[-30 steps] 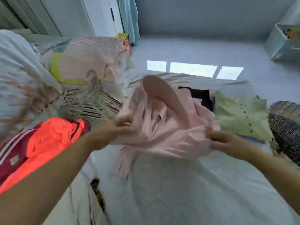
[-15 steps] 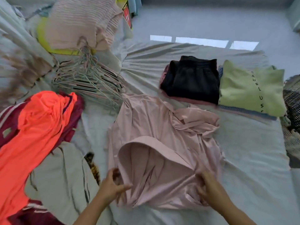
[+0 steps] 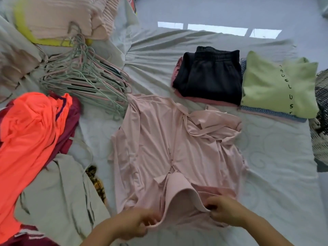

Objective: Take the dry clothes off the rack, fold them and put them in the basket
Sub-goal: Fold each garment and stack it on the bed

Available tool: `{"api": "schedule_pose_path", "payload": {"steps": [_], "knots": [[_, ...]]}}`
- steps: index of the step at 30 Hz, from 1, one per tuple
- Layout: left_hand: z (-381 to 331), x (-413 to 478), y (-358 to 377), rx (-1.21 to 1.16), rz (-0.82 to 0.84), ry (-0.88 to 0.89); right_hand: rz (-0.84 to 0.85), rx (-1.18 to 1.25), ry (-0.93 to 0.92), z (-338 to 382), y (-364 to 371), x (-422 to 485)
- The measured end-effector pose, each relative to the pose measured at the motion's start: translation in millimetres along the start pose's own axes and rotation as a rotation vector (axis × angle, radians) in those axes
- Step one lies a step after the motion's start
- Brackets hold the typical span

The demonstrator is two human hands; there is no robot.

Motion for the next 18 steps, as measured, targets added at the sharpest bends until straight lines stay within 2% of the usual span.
{"api": "schedule_pose_path", "payload": {"steps": [3,4,7,8,11,14,16,18], "knots": [[-3,2,-2,-0.031,0.025,-0.039,-0.029,0.259,0.004,-14,-14,-8],[-2,6,-4,-0.072,0.044,-0.053,-0.101,0.309,0.019,-20,-20,-6],[-5,14,-16,-0.191,0.110,-0.054,-0.517,0.352,0.124,-42,-31,5],[-5,15,-20,-0.262,0.109,-0.058,-0.584,0.346,0.171,-46,-32,9],[-5,21,-39,-0.461,-0.064,-0.045,-0.615,0.209,0.219,-45,-30,30],[-9,30,-65,-0.657,-0.213,-0.026,-0.682,0.181,0.205,-29,-30,48],[-25,37,-75,-0.734,-0.075,-0.017,-0.654,0.199,0.129,-7,-29,61],[-45,48,-66,-0.471,0.249,-0.048,-0.538,0.310,0.051,18,-24,69]]}}
Point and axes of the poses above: each hand's wrist, its own x-axis towards the middle knuckle, its own y-axis out of the palm, z = x × y, the point moved 1 cm from there along x, towards the middle knuckle, and after that the axes turned 4 degrees about y, right-handed, at the moved point
